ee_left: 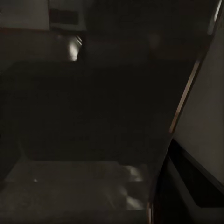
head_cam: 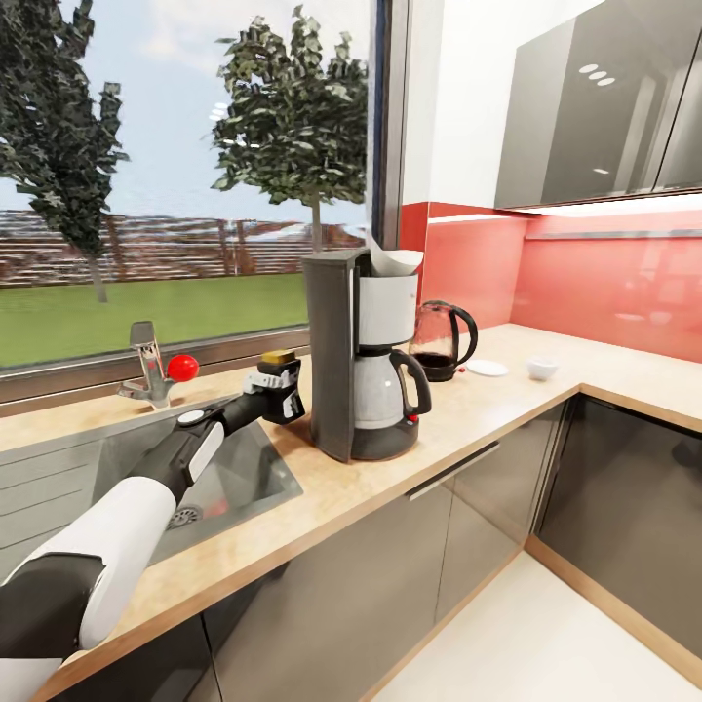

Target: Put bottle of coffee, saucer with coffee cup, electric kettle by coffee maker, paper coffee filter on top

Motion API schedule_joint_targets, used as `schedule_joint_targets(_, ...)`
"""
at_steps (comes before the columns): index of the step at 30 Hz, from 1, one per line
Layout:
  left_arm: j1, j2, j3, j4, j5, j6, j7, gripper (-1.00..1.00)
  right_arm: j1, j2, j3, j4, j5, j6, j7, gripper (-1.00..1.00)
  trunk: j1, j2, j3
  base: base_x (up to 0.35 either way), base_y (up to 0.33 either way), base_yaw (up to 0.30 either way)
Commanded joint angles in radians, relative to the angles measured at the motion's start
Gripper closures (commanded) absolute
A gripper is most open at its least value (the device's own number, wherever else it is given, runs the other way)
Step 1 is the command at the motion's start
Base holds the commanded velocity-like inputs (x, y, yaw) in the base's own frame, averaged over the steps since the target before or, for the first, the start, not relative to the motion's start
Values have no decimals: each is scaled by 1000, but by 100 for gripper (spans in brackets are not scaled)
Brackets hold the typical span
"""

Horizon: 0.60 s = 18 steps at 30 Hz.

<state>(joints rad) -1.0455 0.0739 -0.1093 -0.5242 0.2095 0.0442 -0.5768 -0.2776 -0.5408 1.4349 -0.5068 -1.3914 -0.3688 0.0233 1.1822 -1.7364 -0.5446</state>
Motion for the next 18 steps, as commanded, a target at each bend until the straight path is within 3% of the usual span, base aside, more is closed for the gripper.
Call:
schedule_joint_targets(1,-1,1,-6,0,8,3,0,100,-2,-1,7,-1,-11,-5,3,-100,0,-1,-1,18,0,0)
schedule_joint_targets(18,-1,1,-6,0,8,3,0,100,-2,-1,7,-1,-11,-5,3,-100,0,-1,-1,29,0,0)
